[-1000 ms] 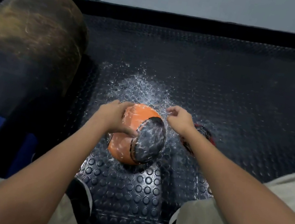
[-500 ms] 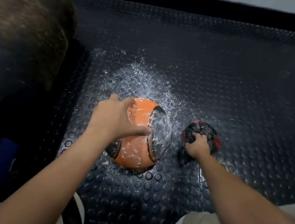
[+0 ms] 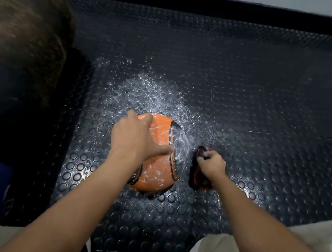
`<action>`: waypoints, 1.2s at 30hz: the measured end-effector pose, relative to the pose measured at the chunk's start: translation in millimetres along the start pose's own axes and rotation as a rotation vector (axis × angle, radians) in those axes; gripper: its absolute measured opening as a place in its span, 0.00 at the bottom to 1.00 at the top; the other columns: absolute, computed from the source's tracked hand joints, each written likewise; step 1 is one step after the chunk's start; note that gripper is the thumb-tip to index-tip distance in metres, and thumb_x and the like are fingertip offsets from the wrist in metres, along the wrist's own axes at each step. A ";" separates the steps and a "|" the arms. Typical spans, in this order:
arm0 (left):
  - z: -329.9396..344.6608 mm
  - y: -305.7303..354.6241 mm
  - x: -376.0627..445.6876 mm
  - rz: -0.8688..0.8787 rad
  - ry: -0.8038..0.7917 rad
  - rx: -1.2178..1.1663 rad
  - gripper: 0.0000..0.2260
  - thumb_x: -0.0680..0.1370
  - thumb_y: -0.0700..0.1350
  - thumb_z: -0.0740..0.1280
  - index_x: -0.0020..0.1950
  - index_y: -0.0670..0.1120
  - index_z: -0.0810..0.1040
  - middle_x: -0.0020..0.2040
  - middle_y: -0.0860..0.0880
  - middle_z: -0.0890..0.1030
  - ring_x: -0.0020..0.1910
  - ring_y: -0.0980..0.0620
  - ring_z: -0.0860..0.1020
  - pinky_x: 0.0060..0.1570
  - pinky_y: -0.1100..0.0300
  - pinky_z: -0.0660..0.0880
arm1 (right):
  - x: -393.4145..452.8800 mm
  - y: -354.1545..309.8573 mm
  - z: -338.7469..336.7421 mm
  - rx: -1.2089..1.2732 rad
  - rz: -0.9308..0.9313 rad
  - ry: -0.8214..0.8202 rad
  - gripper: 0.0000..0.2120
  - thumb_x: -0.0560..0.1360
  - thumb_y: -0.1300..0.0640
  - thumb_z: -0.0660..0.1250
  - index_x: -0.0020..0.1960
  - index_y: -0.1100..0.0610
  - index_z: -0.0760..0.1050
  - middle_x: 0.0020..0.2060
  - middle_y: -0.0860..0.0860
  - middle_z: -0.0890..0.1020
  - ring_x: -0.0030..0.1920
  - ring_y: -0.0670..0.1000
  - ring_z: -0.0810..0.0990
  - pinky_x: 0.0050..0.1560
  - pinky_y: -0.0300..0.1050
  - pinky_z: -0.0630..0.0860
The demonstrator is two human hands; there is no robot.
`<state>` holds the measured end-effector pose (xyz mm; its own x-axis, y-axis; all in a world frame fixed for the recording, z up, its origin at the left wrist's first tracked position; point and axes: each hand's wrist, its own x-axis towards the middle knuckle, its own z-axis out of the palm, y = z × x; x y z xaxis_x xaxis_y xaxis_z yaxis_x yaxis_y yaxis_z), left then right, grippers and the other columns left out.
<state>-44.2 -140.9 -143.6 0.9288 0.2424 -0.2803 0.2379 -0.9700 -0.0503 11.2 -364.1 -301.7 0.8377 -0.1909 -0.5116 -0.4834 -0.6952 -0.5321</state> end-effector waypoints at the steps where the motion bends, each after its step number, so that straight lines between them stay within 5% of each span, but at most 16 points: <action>1: -0.4 -0.3 -0.8 0.000 -0.001 -0.001 0.50 0.59 0.84 0.59 0.73 0.57 0.69 0.63 0.42 0.73 0.50 0.45 0.80 0.31 0.59 0.71 | -5.4 -10.1 -6.3 0.105 0.006 0.015 0.09 0.78 0.56 0.69 0.58 0.55 0.77 0.52 0.54 0.81 0.40 0.47 0.78 0.37 0.31 0.75; 4: 1.8 1.8 -3.5 0.005 -0.002 0.004 0.50 0.59 0.84 0.57 0.73 0.55 0.70 0.62 0.42 0.74 0.45 0.48 0.79 0.30 0.60 0.71 | -18.8 -39.1 -24.9 0.282 -0.039 0.015 0.08 0.79 0.55 0.68 0.56 0.56 0.79 0.43 0.49 0.83 0.38 0.45 0.80 0.33 0.37 0.75; 7: 5.5 4.0 -10.1 0.011 -0.006 0.024 0.51 0.60 0.84 0.57 0.74 0.53 0.69 0.65 0.40 0.74 0.44 0.49 0.76 0.27 0.62 0.68 | -37.9 -64.8 -40.1 0.328 -0.150 -0.074 0.12 0.79 0.52 0.67 0.60 0.56 0.79 0.46 0.51 0.85 0.46 0.51 0.84 0.52 0.51 0.83; 9: 6.3 2.2 -16.7 0.014 -0.013 0.013 0.52 0.61 0.84 0.58 0.76 0.54 0.66 0.68 0.39 0.71 0.50 0.46 0.78 0.34 0.60 0.75 | -54.6 -79.3 -48.9 0.281 -0.238 -0.125 0.16 0.79 0.51 0.67 0.64 0.54 0.78 0.50 0.51 0.85 0.49 0.51 0.83 0.58 0.55 0.81; 12: 8.6 -3.0 -27.5 -0.019 -0.056 -0.097 0.52 0.60 0.82 0.62 0.79 0.57 0.60 0.72 0.38 0.66 0.65 0.40 0.73 0.59 0.49 0.76 | -79.1 -98.3 -61.4 0.114 -0.364 -0.136 0.16 0.80 0.52 0.65 0.67 0.51 0.78 0.42 0.46 0.82 0.42 0.49 0.80 0.46 0.45 0.77; 18: 14.4 -16.6 -50.6 -0.059 -0.100 -0.368 0.53 0.61 0.72 0.75 0.79 0.56 0.59 0.72 0.42 0.67 0.71 0.41 0.65 0.67 0.46 0.70 | -120.8 -106.6 -52.7 -0.027 -0.445 -0.279 0.16 0.83 0.59 0.62 0.70 0.51 0.76 0.34 0.48 0.78 0.26 0.44 0.72 0.23 0.35 0.68; 21: 20.7 -28.6 -57.9 -0.081 -0.079 -0.407 0.53 0.58 0.70 0.77 0.75 0.46 0.64 0.69 0.46 0.70 0.68 0.47 0.68 0.68 0.51 0.71 | -131.4 -101.2 -38.7 -0.092 -0.511 -0.241 0.18 0.83 0.56 0.61 0.71 0.46 0.74 0.50 0.53 0.76 0.41 0.49 0.78 0.40 0.41 0.80; 23: 23.1 -36.0 -59.6 -0.094 -0.091 -0.423 0.54 0.58 0.70 0.78 0.75 0.43 0.65 0.69 0.46 0.71 0.69 0.47 0.68 0.69 0.50 0.71 | -131.2 -95.8 -29.7 -0.169 -0.519 -0.181 0.19 0.82 0.52 0.59 0.71 0.42 0.72 0.59 0.52 0.68 0.57 0.54 0.74 0.63 0.52 0.75; 24: 23.4 -39.1 -59.2 -0.100 -0.098 -0.435 0.53 0.58 0.70 0.78 0.75 0.43 0.65 0.70 0.46 0.71 0.69 0.46 0.68 0.69 0.49 0.71 | -130.9 -94.3 -25.8 -0.147 -0.507 -0.196 0.19 0.83 0.51 0.58 0.72 0.41 0.71 0.61 0.52 0.66 0.59 0.54 0.73 0.65 0.54 0.74; 26: 23.9 -44.3 -57.7 -0.112 -0.104 -0.450 0.54 0.58 0.69 0.79 0.75 0.44 0.66 0.71 0.46 0.71 0.70 0.46 0.68 0.70 0.49 0.71 | -129.5 -93.2 -21.2 -0.073 -0.501 -0.249 0.20 0.84 0.53 0.55 0.75 0.42 0.67 0.63 0.54 0.68 0.52 0.52 0.77 0.52 0.48 0.79; 29: 26.4 -48.4 -54.6 -0.132 -0.148 -0.472 0.55 0.58 0.69 0.79 0.77 0.44 0.62 0.74 0.44 0.68 0.73 0.44 0.66 0.72 0.46 0.69 | -127.7 -96.3 -16.8 -0.048 -0.492 -0.216 0.20 0.85 0.57 0.53 0.76 0.49 0.67 0.55 0.54 0.78 0.42 0.51 0.78 0.33 0.38 0.69; 36: 32.6 -68.2 -50.6 -0.198 -0.246 -0.681 0.60 0.53 0.62 0.84 0.79 0.49 0.58 0.74 0.43 0.69 0.71 0.40 0.71 0.68 0.42 0.72 | -123.8 -94.6 -5.1 -0.023 -0.561 -0.186 0.17 0.84 0.57 0.56 0.71 0.48 0.72 0.62 0.46 0.75 0.53 0.47 0.74 0.43 0.33 0.65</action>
<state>-116.8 -87.7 -157.3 0.7790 0.3222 -0.5379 0.5914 -0.6627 0.4595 -45.5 -278.3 -184.5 0.9040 0.3337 -0.2672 0.0280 -0.6699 -0.7419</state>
